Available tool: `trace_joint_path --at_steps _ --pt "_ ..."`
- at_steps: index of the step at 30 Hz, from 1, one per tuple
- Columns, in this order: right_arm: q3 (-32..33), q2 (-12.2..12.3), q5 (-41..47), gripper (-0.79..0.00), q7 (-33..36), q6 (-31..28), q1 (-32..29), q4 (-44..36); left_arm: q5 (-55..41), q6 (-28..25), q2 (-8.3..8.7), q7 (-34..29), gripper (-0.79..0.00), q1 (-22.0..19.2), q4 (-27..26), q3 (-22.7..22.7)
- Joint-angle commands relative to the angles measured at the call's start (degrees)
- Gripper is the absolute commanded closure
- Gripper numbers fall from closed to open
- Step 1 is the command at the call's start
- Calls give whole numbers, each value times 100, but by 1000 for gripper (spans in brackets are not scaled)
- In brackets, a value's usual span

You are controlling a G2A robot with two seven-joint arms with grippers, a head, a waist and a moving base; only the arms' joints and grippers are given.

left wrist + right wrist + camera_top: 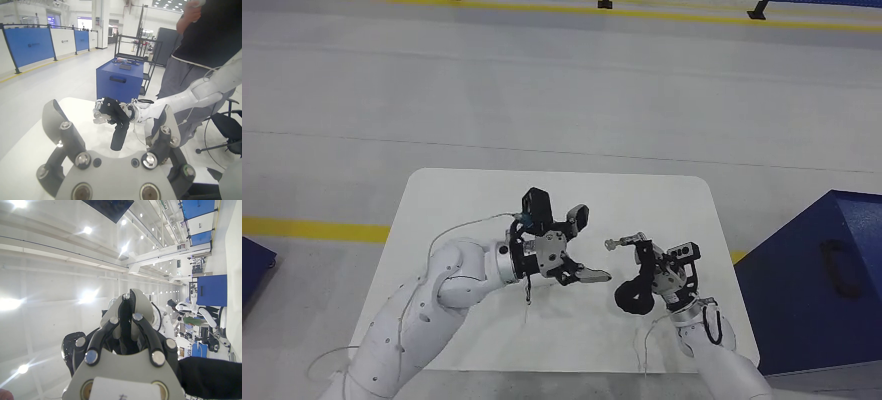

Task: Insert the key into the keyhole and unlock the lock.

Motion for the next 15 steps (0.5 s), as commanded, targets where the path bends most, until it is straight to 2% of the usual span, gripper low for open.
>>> trace_joint_path --at_steps 1,3,8,10,14,15 --pt "24 -18 -37 0 2 -115 3 6 -3189 865 -14 -867 -785 102 -115 36" --pt "44 -39 -59 0 24 -214 3 2 -4032 1483 -18 -1287 -785 193 -312 32" --pt "110 -80 -144 0 81 -380 1 30 -6102 3290 -34 -1622 -785 607 -695 -133" --pt "145 -93 -254 0 120 -556 -4 51 -6060 3888 -9 -1748 -785 594 -725 -209" --pt "165 -128 -424 0 159 -820 -30 59 -5992 4368 -27 -1727 -785 624 -792 -175" --pt "168 -137 -450 0 155 -853 -33 63 -5952 4460 -36 -1744 -748 623 -783 -137"
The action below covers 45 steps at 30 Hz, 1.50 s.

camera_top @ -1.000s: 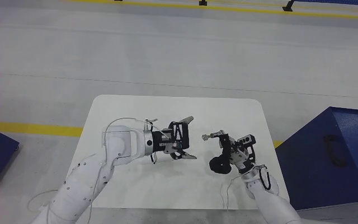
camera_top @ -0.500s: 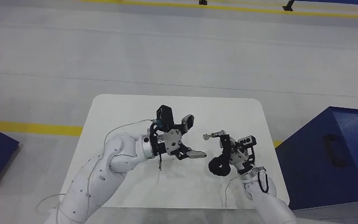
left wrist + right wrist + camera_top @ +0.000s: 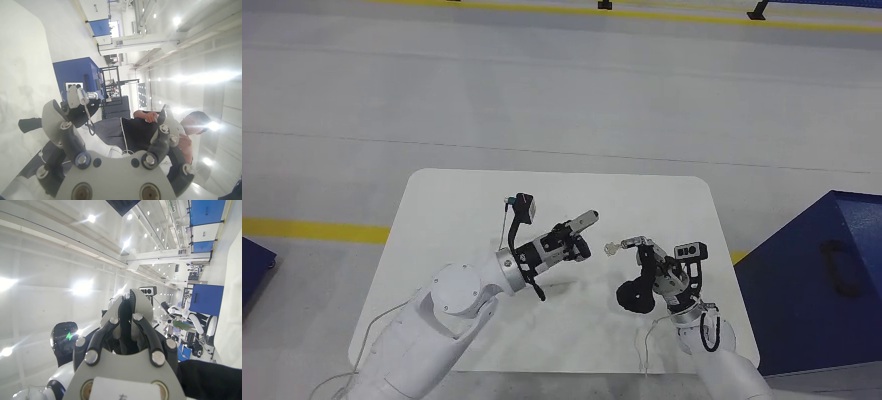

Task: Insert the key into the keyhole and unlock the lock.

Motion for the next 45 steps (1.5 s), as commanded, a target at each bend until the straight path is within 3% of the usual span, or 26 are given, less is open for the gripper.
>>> trace_joint_path --at_steps 1,5,15,19,26,30,45 --pt "6 -15 -52 0 -2 -60 -3 7 203 180 -18 -34 -640 -1 7 76" --pt "39 -43 -169 0 -7 -169 -3 27 296 389 -52 -150 -406 -16 29 192" --pt "140 -96 -209 0 -16 17 -1 57 432 385 -140 -211 -274 -81 99 275" --pt "200 -110 -236 0 9 66 -13 55 485 403 -166 -271 -172 -93 130 291" --pt "272 -142 -301 0 36 114 -20 41 608 434 -199 -332 -126 -112 202 261" --pt "304 -159 -318 0 60 177 -26 37 677 430 -214 -385 0 -114 211 240" --pt "386 -201 -384 0 167 827 -44 6 1458 71 -208 -793 0 -129 176 167"
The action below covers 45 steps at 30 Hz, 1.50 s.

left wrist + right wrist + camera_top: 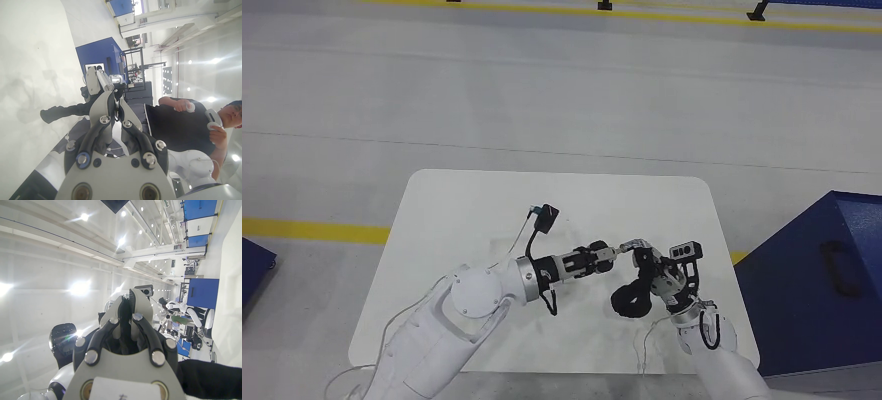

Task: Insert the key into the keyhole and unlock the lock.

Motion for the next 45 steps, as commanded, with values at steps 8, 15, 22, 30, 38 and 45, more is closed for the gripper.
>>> trace_joint_path --at_steps 8,15,22,30,38,45 --pt "79 -8 -71 0 105 341 -13 -35 534 -193 7 -23 0 10 15 -72" --pt "115 -4 -113 0 218 835 -1 -40 999 -449 24 -382 0 -76 -13 -77" --pt "195 13 -78 0 353 1419 30 30 1450 -637 32 -516 0 -150 63 -94" --pt "292 47 -142 0 498 2001 73 67 1716 -861 27 -752 0 -224 126 -77" --pt "295 61 -156 0 568 2564 83 85 2206 -1248 34 -980 0 -336 167 -37" --pt "315 70 -95 0 579 2981 99 83 2735 -1751 66 -1383 0 -432 171 26"
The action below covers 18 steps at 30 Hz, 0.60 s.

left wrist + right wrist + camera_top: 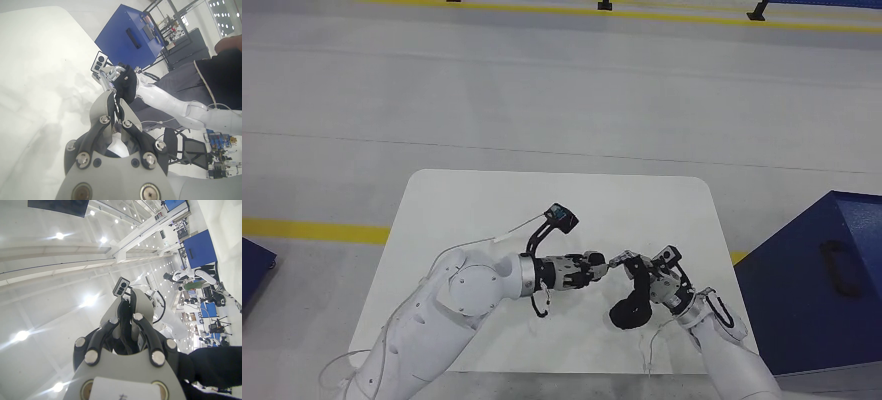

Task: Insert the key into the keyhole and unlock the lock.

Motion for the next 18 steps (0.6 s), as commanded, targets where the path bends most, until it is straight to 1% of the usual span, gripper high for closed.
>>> trace_joint_path --at_steps 1,11,18 --pt "4 1 12 0 -4 82 3 -1 82 -112 5 -9 0 -5 12 -4" --pt "0 3 -2 0 -6 318 14 -4 684 -364 6 287 0 -38 -7 -21" --pt "-6 5 21 0 12 517 28 20 1157 -650 6 312 0 -119 -36 29"
